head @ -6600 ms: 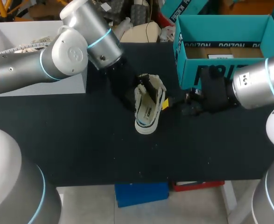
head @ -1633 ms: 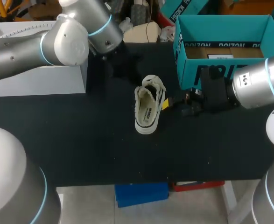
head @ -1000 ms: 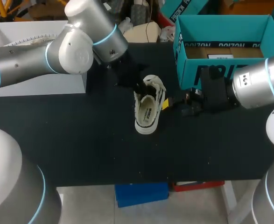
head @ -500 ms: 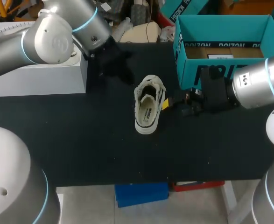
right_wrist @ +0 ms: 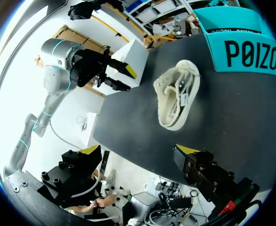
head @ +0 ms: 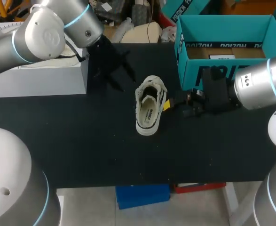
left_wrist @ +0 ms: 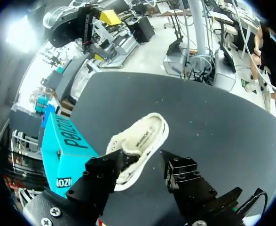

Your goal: Take the shoe out of the shoebox, open the shoe tongue, remove and reinsert the insole, then place the shoe into the shoebox

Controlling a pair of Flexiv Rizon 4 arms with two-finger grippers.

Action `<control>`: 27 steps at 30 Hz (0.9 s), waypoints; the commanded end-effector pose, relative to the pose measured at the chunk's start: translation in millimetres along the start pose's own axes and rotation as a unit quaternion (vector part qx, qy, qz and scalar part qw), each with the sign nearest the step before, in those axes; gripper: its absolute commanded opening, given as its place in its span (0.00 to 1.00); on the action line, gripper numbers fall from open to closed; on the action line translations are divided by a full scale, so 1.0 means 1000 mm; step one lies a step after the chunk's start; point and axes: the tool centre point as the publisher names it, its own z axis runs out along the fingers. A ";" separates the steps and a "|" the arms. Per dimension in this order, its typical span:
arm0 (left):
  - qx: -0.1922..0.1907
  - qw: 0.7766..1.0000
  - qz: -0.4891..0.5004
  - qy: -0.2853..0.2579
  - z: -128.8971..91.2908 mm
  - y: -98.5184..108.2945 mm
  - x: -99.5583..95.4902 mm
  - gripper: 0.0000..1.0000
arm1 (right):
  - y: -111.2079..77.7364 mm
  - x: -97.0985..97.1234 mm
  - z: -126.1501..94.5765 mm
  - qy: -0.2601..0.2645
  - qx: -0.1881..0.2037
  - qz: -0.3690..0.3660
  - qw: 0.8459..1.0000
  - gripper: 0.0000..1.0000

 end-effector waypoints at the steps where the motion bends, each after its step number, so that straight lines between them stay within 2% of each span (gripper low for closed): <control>1: -0.004 0.995 -0.089 -0.045 -0.012 -0.009 0.024 1.00 | 0.000 0.001 0.001 -0.002 0.000 0.001 1.000 1.00; 3: -0.008 0.987 -0.151 -0.048 -0.019 -0.011 0.035 1.00 | 0.000 0.001 0.001 -0.002 0.000 0.001 1.000 1.00; 6: -0.012 0.980 -0.184 -0.070 -0.027 -0.016 0.049 1.00 | 0.000 0.001 0.001 -0.002 0.000 0.001 1.000 1.00; 8: -0.003 0.970 -0.228 -0.081 -0.033 -0.018 0.062 1.00 | 0.000 0.001 0.001 -0.002 0.000 0.001 1.000 1.00; 10: 0.009 0.962 -0.266 -0.055 -0.037 -0.024 0.077 1.00 | 0.000 0.001 0.001 -0.002 0.000 0.001 1.000 1.00; 25: 0.009 0.962 -0.266 -0.055 -0.037 -0.024 0.077 1.00 | 0.000 0.001 0.001 -0.002 0.000 0.001 1.000 1.00; 27: -0.009 0.951 -0.296 -0.089 -0.030 -0.018 0.079 1.00 | 0.000 0.001 0.001 -0.002 0.000 0.001 1.000 1.00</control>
